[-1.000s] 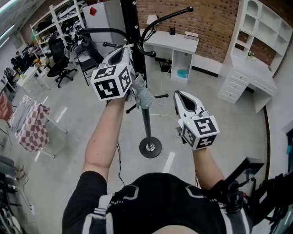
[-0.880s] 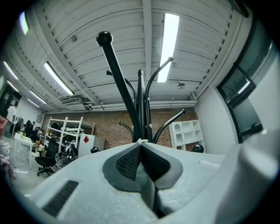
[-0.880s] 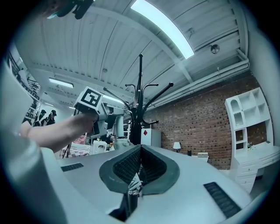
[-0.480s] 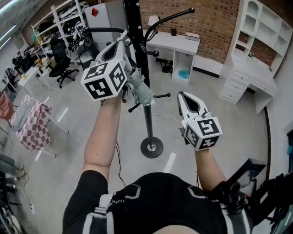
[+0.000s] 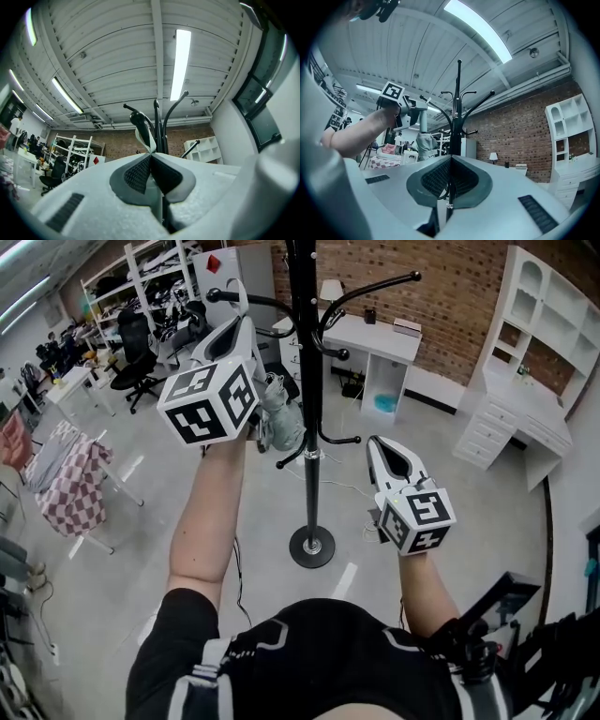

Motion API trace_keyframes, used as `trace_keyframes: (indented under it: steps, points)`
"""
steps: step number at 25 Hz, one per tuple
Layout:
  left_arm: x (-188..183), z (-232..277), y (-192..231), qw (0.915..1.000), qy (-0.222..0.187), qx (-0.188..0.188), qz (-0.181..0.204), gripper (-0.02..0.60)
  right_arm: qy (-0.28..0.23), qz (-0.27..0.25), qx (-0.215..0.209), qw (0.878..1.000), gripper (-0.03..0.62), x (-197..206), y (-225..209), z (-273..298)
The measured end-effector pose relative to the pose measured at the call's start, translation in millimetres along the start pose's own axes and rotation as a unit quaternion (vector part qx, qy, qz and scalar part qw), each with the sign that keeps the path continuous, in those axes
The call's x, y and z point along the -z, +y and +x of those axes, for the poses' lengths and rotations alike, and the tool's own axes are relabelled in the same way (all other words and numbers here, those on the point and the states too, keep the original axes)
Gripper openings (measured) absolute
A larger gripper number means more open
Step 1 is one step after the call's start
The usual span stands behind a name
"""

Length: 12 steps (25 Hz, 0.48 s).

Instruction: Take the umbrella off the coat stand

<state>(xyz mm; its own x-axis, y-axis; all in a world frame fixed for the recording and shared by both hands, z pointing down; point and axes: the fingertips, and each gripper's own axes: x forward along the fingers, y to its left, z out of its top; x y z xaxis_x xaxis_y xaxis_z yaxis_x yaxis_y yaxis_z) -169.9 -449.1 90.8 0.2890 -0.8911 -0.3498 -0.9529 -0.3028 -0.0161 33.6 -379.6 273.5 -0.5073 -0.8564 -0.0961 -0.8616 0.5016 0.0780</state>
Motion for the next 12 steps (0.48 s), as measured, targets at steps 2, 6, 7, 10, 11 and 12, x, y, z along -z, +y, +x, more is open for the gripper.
trace_keyframes:
  steps: [2, 6, 7, 10, 11, 12]
  points:
    - [-3.3, -8.3, 3.9, 1.0000, -0.002, -0.002, 0.004, 0.014, 0.002, 0.000, -0.005, 1.000, 0.000, 0.7, 7.7, 2.3]
    - [-10.0, -22.3, 11.0, 0.9999, -0.008, -0.004, 0.010, 0.013, 0.004, 0.000, -0.014, 1.000, 0.000, 2.3, 20.6, 6.1]
    - [-12.2, -24.5, 11.4, 0.9999, -0.009, -0.003, 0.011, 0.014, 0.005, 0.000, -0.016, 1.000, 0.000, 2.2, 22.6, 6.8]
    - [-20.6, -30.0, 11.6, 0.9999, -0.012, 0.004, 0.011, 0.014, 0.008, 0.000, -0.021, 1.000, 0.000, 0.6, 28.3, 9.2]
    - [-23.8, -31.4, 11.3, 0.9998, -0.014, 0.006, 0.012, 0.014, 0.009, 0.000, -0.022, 1.000, 0.000, -0.1, 29.8, 9.9]
    - [-26.6, -32.3, 10.3, 0.9997, -0.015, 0.009, 0.014, 0.014, 0.010, 0.000, -0.022, 1.000, 0.000, -0.4, 30.7, 10.3]
